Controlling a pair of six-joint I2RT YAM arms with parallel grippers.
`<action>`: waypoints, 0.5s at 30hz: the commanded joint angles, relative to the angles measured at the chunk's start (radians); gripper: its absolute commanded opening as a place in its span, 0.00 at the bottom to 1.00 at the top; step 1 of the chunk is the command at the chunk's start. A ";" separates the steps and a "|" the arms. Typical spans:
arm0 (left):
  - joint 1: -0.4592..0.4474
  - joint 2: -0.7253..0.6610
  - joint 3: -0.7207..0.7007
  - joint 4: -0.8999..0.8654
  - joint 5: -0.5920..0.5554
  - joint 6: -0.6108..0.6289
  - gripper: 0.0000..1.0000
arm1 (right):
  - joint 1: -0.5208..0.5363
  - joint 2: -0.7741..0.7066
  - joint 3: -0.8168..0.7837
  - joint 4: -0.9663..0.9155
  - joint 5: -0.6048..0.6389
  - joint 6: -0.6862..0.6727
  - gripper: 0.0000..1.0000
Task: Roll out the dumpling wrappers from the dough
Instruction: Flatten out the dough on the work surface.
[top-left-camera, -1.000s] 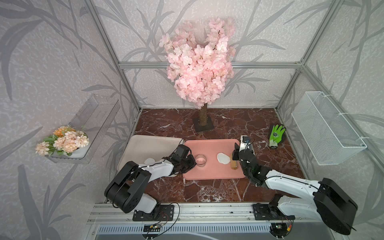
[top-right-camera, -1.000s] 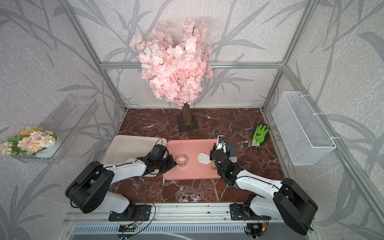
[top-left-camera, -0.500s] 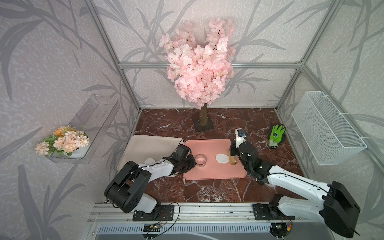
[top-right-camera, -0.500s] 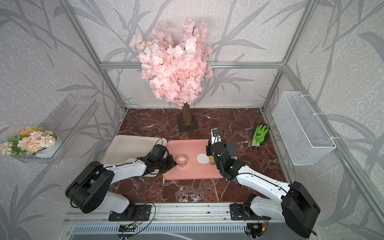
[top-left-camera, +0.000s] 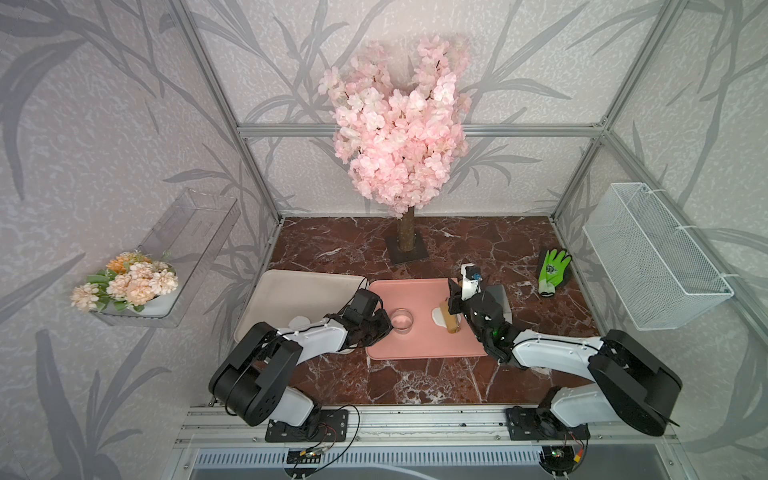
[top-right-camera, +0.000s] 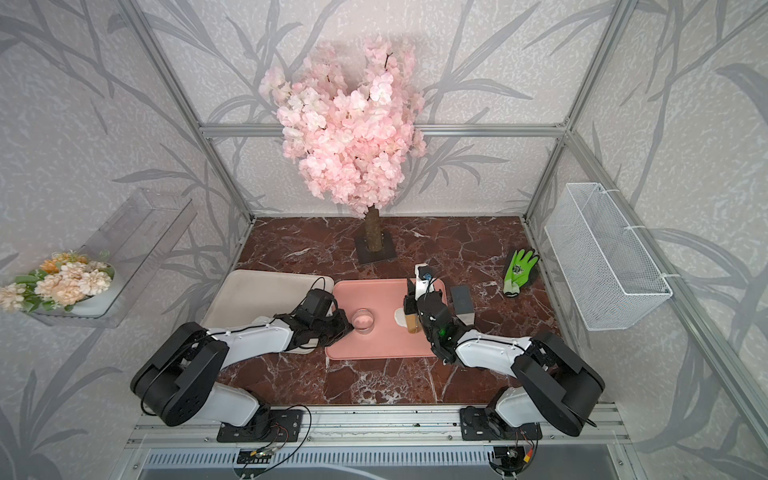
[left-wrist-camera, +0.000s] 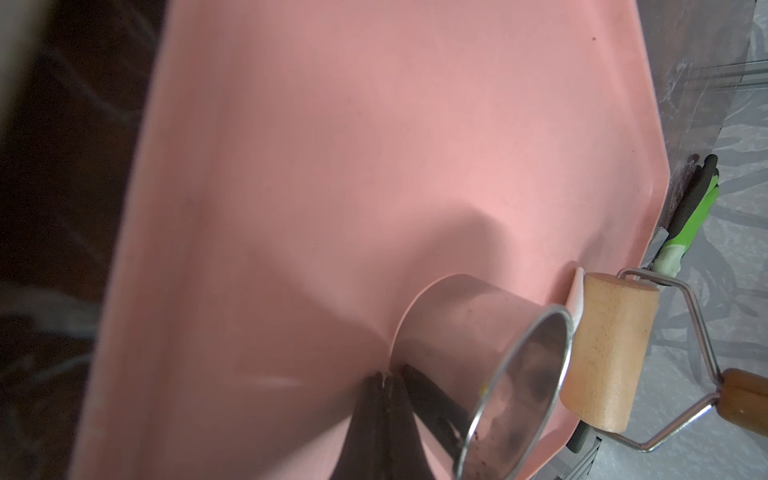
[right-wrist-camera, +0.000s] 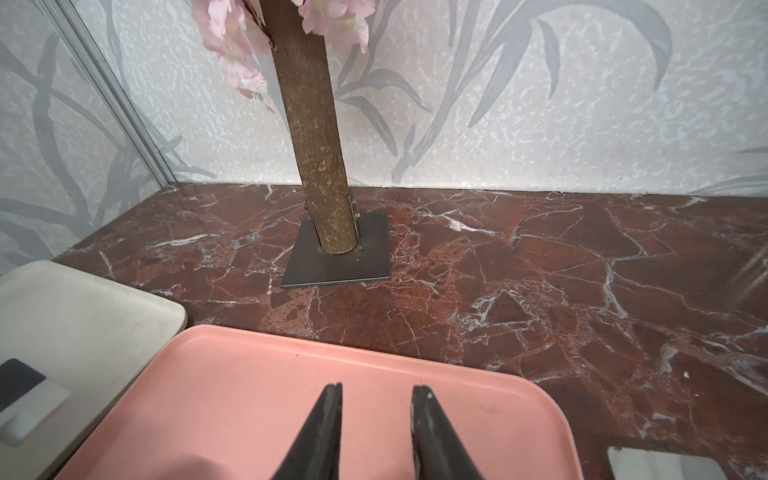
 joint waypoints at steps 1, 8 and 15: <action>0.004 0.042 -0.054 -0.169 -0.051 0.008 0.00 | 0.013 0.035 -0.061 -0.003 -0.043 0.044 0.00; 0.004 0.051 -0.047 -0.170 -0.049 0.009 0.00 | 0.053 0.118 -0.073 0.045 -0.033 0.094 0.00; 0.004 0.041 -0.050 -0.181 -0.055 0.009 0.00 | 0.074 0.181 -0.053 0.073 -0.016 0.113 0.00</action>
